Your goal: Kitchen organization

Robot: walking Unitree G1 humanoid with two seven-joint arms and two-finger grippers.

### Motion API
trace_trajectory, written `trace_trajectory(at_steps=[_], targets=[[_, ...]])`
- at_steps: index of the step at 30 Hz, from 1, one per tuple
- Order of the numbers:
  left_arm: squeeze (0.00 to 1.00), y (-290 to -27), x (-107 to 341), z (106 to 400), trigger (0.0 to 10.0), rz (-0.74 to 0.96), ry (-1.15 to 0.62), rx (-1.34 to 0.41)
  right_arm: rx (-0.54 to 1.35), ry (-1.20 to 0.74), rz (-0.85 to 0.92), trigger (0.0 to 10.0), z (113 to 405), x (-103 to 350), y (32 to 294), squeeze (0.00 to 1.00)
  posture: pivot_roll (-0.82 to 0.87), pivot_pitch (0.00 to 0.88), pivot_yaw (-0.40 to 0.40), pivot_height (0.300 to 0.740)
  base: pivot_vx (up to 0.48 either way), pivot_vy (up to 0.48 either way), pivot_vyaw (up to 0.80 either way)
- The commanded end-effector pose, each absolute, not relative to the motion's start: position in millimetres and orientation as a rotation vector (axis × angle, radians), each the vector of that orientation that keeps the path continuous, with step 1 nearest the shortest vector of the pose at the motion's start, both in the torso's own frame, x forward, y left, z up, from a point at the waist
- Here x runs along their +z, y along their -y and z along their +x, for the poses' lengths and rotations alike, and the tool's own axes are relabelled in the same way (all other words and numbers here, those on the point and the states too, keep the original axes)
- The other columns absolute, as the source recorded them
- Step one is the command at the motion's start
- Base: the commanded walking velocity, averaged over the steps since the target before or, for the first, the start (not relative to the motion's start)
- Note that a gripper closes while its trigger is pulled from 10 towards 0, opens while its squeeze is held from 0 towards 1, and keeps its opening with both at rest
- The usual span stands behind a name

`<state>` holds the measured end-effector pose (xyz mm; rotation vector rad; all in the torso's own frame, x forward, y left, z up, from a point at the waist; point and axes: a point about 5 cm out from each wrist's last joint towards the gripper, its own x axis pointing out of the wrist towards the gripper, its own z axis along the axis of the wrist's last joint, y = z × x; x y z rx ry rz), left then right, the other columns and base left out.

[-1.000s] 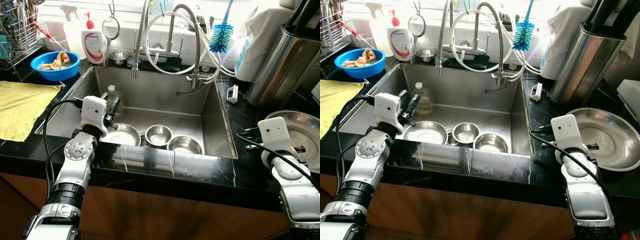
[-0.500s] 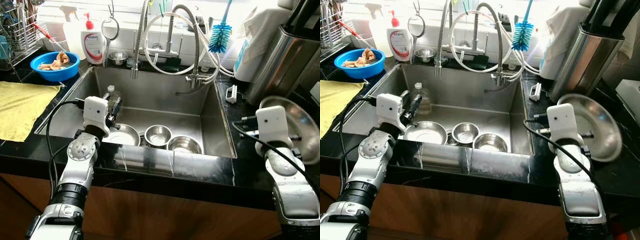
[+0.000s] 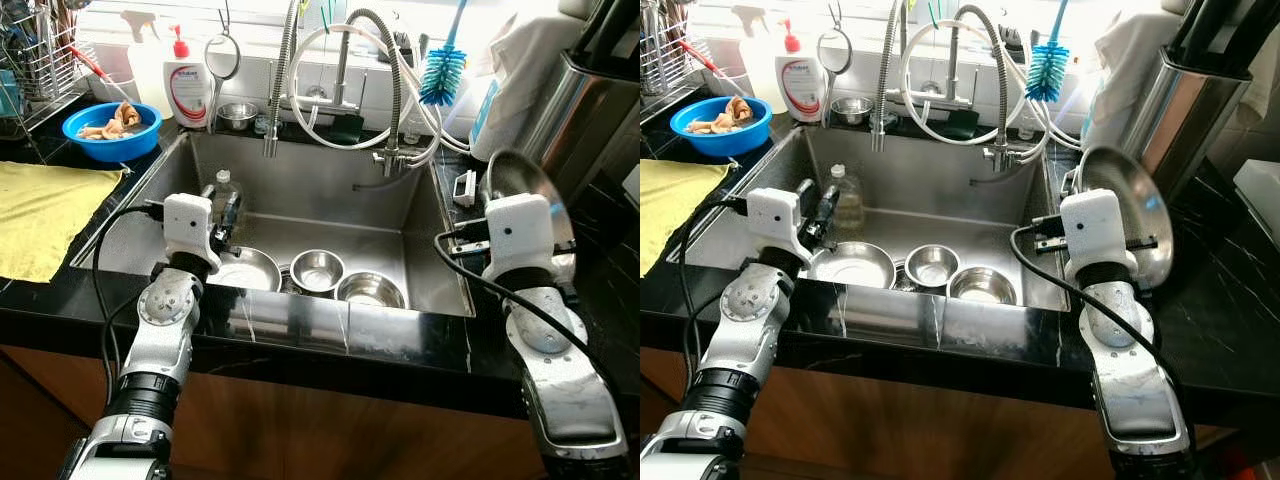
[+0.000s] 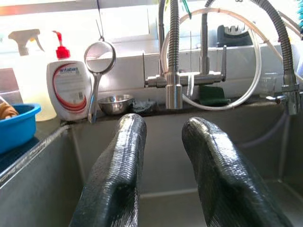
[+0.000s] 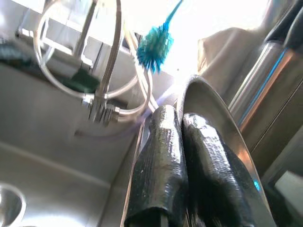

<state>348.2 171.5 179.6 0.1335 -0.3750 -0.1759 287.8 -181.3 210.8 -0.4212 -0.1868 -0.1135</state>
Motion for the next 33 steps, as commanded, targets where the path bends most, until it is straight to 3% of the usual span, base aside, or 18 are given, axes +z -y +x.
trace_trajectory(at_steps=[1,18,24,33], targets=[[0.0,-172,183,348,10.0,0.143,0.384,-0.173,-0.122,0.273,-0.43,10.0,284,226,178,0.0,0.11,0.0,-0.091,0.74,0.0,0.0,0.0],[0.0,-171,183,347,10.0,0.158,0.382,-0.175,0.216,0.319,-0.381,10.0,280,214,137,0.0,0.11,0.0,-0.093,0.74,0.0,0.0,0.0],[0.0,-168,183,347,10.0,0.168,0.38,-0.195,0.2,0.309,-0.381,10.0,281,211,140,0.0,0.11,0.0,-0.091,0.74,0.0,0.0,0.0],[0.0,-167,183,348,10.0,0.169,0.383,-0.197,0.44,0.247,-0.132,10.0,285,204,126,0.0,0.12,0.0,-0.094,0.74,0.0,0.0,0.0]])
